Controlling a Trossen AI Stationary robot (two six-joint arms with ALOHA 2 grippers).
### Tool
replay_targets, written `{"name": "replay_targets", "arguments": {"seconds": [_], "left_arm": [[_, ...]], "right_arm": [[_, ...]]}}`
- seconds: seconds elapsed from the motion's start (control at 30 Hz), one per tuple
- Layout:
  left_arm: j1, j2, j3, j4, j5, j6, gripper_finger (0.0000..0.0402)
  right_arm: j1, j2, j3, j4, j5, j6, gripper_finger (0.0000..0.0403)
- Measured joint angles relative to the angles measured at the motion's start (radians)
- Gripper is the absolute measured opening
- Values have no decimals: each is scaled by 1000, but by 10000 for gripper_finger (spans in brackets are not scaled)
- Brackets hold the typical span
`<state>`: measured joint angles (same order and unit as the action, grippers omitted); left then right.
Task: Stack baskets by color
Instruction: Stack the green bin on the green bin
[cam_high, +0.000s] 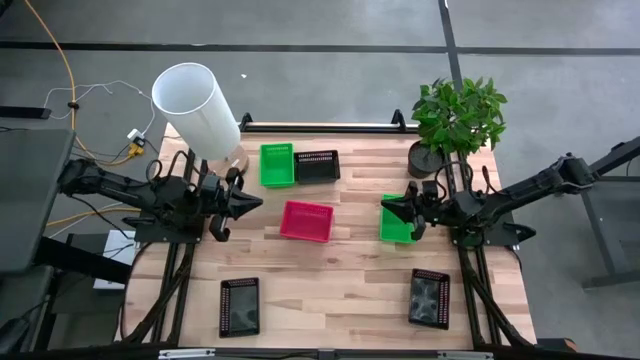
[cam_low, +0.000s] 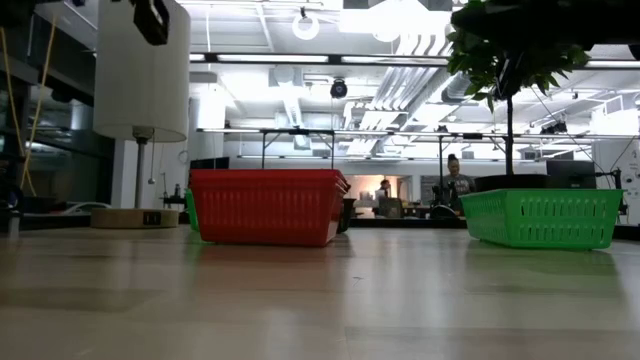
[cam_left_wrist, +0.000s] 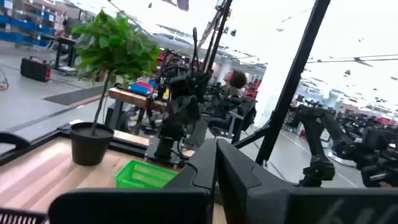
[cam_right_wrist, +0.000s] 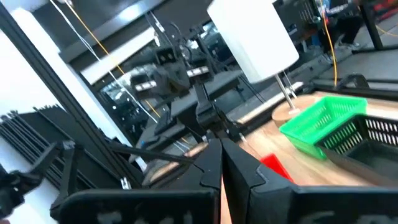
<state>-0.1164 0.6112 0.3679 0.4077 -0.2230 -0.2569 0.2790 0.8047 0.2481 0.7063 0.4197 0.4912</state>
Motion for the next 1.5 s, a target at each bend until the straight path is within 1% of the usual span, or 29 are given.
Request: {"name": "replay_targets", "arguments": {"seconds": [0.2,0.33,0.73,0.77,0.8,0.83,0.97,1.0,1.07,1.13,1.2,1.3,1.5], "left_arm": [[12,-36,-74,66,13,-41,0],[12,-51,-110,73,13,-71,0],[12,-56,-112,90,12,-47,0],[12,-56,-112,89,12,-47,0],[12,-56,-112,85,12,-47,0],[12,-56,-112,83,12,-47,0],[12,-56,-112,76,12,-47,0],[12,-56,-112,72,12,-47,0],[12,-56,-112,62,10,-47,0],[12,-56,-112,51,10,-47,0],[12,-55,-112,42,9,-47,0],[12,-55,-112,25,3,-47,0],[12,-55,-112,22,1,-47,0]], "right_arm": [[0,0,0,17,15,-13,0],[0,0,0,17,18,-12,0],[0,0,1,15,40,-17,0],[0,0,15,-24,41,4,0],[0,0,49,-107,40,36,0],[0,1,99,-240,39,76,0],[15,74,357,-907,27,268,0],[18,100,414,-1042,14,327,0],[22,150,513,-1271,-20,450,0],[29,199,576,-1467,-45,598,0],[38,240,611,-1597,-68,745,0],[51,289,621,-1713,-99,916,0],[47,347,540,-1786,-190,1078,9]]}}
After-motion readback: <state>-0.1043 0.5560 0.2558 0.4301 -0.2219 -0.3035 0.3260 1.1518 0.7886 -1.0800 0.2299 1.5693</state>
